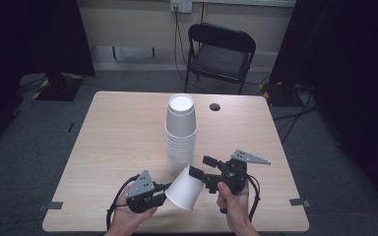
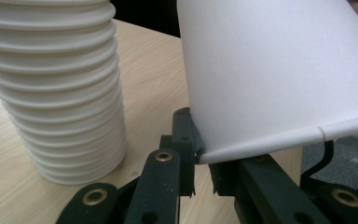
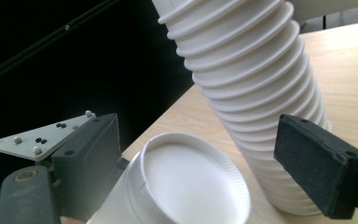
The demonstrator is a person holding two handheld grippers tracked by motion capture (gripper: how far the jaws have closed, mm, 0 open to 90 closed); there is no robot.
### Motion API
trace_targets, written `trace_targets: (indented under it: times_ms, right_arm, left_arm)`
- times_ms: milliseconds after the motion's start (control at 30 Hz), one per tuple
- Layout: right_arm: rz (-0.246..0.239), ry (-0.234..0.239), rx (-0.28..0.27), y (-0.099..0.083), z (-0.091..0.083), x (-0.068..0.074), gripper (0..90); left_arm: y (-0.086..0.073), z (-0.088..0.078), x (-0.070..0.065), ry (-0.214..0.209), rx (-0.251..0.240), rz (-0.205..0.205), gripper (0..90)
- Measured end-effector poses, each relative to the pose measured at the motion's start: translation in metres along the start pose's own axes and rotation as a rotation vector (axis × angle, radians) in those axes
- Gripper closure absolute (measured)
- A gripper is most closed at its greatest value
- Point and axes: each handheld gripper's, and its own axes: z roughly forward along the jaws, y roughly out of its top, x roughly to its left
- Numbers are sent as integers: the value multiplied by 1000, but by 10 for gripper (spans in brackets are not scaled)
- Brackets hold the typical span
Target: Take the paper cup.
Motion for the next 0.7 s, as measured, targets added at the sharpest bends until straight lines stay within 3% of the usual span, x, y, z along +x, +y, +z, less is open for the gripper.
trace_targets:
  times_ms: [133,333,533,700]
  right_arm:
    - [-32,-18,-7,4,-5,-1,148]
    - [-116,-57,32,12,-15,0,190]
    - [-192,-6,98,17,-17,1,213]
    - [-287,58,169,16,-13,6,233]
  left_arm:
    - [0,-3,4,-5,5,-23,824]
    - [-2,-2,8,10,75,-57,826]
    - [-3,3,9,-9,141,-80,827]
    - [-4,4,12,-27,169,-106,827]
